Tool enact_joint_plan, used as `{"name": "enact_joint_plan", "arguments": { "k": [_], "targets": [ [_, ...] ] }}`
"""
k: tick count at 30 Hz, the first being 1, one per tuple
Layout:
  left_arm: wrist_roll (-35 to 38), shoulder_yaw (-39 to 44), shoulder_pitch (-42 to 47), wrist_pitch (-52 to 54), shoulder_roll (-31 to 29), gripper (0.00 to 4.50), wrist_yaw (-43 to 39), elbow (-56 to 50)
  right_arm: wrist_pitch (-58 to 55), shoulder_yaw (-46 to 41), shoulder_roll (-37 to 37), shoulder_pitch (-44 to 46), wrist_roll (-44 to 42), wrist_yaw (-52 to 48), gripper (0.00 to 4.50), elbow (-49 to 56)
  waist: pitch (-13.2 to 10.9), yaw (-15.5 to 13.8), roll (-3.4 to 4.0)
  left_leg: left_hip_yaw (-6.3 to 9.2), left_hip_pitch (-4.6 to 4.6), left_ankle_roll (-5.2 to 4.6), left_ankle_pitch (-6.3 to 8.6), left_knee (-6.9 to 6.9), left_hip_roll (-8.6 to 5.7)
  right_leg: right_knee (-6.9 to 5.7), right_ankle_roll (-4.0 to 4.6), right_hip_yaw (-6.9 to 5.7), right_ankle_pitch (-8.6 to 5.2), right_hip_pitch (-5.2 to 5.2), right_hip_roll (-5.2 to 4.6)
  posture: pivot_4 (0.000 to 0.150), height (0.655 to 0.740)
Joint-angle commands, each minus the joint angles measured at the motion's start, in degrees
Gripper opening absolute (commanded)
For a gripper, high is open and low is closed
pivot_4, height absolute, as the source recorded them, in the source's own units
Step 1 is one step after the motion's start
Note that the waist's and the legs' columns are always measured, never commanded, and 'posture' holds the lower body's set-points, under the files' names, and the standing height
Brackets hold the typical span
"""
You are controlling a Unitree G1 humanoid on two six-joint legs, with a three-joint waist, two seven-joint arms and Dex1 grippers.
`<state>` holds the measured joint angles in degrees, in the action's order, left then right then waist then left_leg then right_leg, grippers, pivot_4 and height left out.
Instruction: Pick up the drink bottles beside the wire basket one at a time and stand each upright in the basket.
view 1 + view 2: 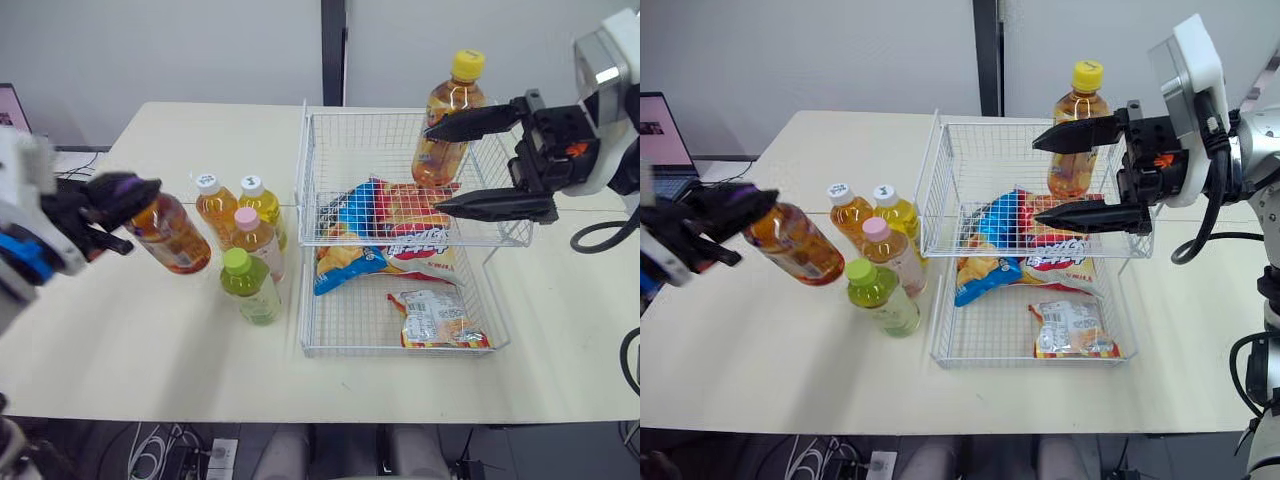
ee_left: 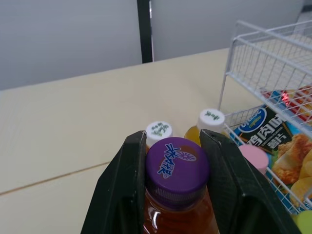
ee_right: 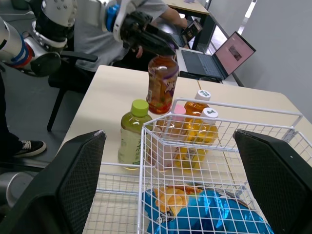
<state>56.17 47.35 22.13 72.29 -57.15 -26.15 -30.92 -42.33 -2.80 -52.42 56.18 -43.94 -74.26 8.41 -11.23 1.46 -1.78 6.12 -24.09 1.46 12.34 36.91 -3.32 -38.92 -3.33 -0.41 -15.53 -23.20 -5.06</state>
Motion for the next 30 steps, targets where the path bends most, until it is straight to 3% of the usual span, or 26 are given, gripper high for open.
{"name": "enact_joint_plan", "arguments": {
  "k": [1,7,12,16,20,30],
  "targets": [
    [4.81,3.52,5.79,0.85,-8.42,1.31,-3.82,6.78,1.58,-2.87,-1.7,0.4,0.86,-0.13,4.5,-0.52,-0.01,0.05,0.01,0.0,-0.01,0.0,0.0,0.0,0.01,0.0,0.0,-0.01,0.0,-0.01,0.01,0.15,0.74],
    [6.61,-6.11,18.0,-3.59,-20.78,1.31,-11.02,22.77,2.63,-5.46,-4.39,-1.56,2.46,0.9,4.5,-1.42,-0.07,0.19,-0.03,-0.05,0.02,0.0,0.0,-0.1,0.01,-0.01,-0.01,0.02,-0.02,-0.02,0.03,0.15,0.74],
    [4.28,-21.47,33.66,-9.06,-22.47,1.31,-17.28,31.28,1.86,-8.21,-6.94,-4.09,2.47,2.05,4.5,-0.77,-0.1,0.0,-0.05,-0.14,0.0,0.0,0.0,-0.08,0.01,-0.01,-0.02,-0.06,-0.02,0.0,0.04,0.15,0.74],
    [-1.4,-34.28,50.36,-11.72,-17.35,1.31,-22.97,38.53,-0.01,-11.13,-9.55,-6.48,1.33,3.6,4.5,0.79,-0.14,-0.02,-0.08,-0.2,-0.08,0.0,0.0,-0.06,-0.04,-0.01,-0.04,-0.04,-0.03,-0.03,0.03,0.15,0.74],
    [-7.26,-42.14,62.6,-12.74,-10.28,1.31,-29.18,46.43,-2.06,-15.05,-11.47,-10.36,-0.01,5.66,4.5,3.66,-0.14,0.21,-0.07,-0.28,-0.18,0.0,0.0,-0.03,-0.03,-0.03,-0.06,-0.06,-0.04,-0.09,0.04,0.15,0.74],
    [-20.94,-51.6,79.27,-21.84,7.73,1.31,-43.14,66.19,-6.76,-23.94,-12.89,-18.43,-4.41,12.62,4.5,10.44,-0.18,0.96,-0.03,-0.4,-0.29,-0.01,-0.01,0.01,-0.01,-0.09,-0.09,0.03,-0.06,-0.25,0.04,0.15,0.74]
  ]
}}
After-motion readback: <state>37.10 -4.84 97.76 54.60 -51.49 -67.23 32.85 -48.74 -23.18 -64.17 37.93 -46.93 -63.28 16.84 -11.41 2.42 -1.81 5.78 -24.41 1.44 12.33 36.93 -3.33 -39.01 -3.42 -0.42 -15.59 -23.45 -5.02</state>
